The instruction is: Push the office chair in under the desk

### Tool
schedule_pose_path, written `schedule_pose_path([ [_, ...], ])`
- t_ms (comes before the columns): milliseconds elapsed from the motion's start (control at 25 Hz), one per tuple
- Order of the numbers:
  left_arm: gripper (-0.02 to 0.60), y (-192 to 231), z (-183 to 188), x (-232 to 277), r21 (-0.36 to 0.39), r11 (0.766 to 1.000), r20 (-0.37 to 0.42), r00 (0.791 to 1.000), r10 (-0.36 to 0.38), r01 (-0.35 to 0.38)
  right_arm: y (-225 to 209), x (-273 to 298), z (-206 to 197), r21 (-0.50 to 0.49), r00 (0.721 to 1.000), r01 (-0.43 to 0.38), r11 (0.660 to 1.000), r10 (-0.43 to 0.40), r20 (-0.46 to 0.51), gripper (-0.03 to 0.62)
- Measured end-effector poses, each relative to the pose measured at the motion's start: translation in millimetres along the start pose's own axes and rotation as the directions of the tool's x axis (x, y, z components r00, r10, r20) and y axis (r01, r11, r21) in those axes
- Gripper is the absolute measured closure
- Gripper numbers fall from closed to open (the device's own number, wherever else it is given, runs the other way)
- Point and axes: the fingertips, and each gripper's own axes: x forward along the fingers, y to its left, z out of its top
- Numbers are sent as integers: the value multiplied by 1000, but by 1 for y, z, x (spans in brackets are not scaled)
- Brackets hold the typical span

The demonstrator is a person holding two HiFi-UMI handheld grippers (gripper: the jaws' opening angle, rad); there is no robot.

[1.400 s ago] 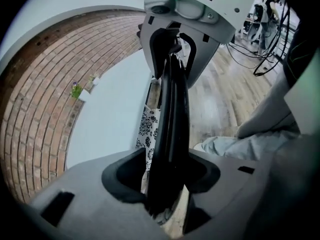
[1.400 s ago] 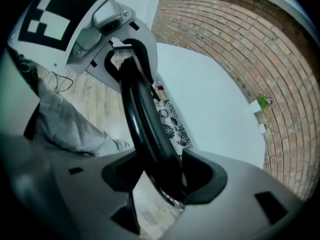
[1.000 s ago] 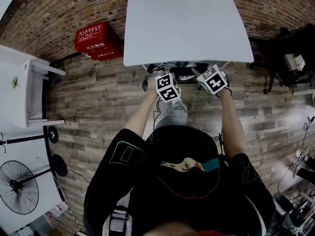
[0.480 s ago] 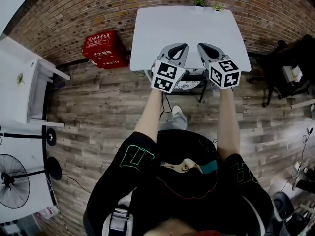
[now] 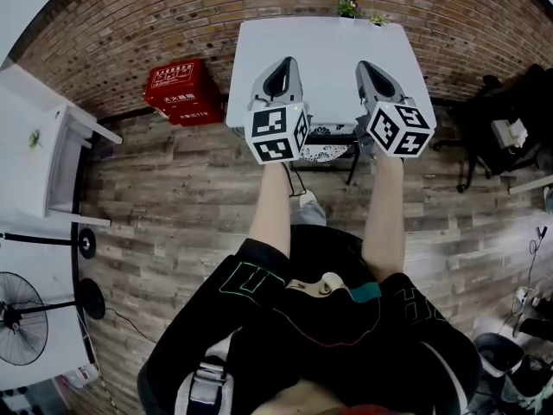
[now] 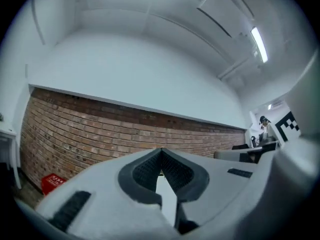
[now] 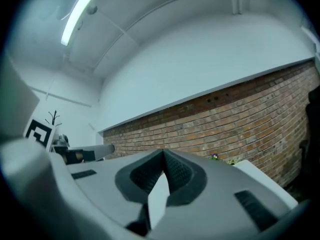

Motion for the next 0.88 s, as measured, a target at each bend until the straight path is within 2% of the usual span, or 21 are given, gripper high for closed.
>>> schedule_pose_path([
  [120, 574, 4, -6, -4, 42, 999, -19, 999, 33, -33, -4, -3, -4, -69, 999, 37, 997, -38, -16, 591],
  [280, 574, -5, -10, -2, 80, 997, -4, 1000, 11, -10, -6, -4, -9, -132, 997, 57, 990, -62, -35, 589],
  [440, 574, -16, -9, 4, 118, 993, 3, 1000, -21, 20, -12, -5, -7, -151, 996, 71, 986, -77, -39, 589],
  [880, 574, -19, -9, 11, 135, 990, 9, 999, -33, 32, -21, -4, -2, -169, 996, 79, 982, -84, -27, 591],
])
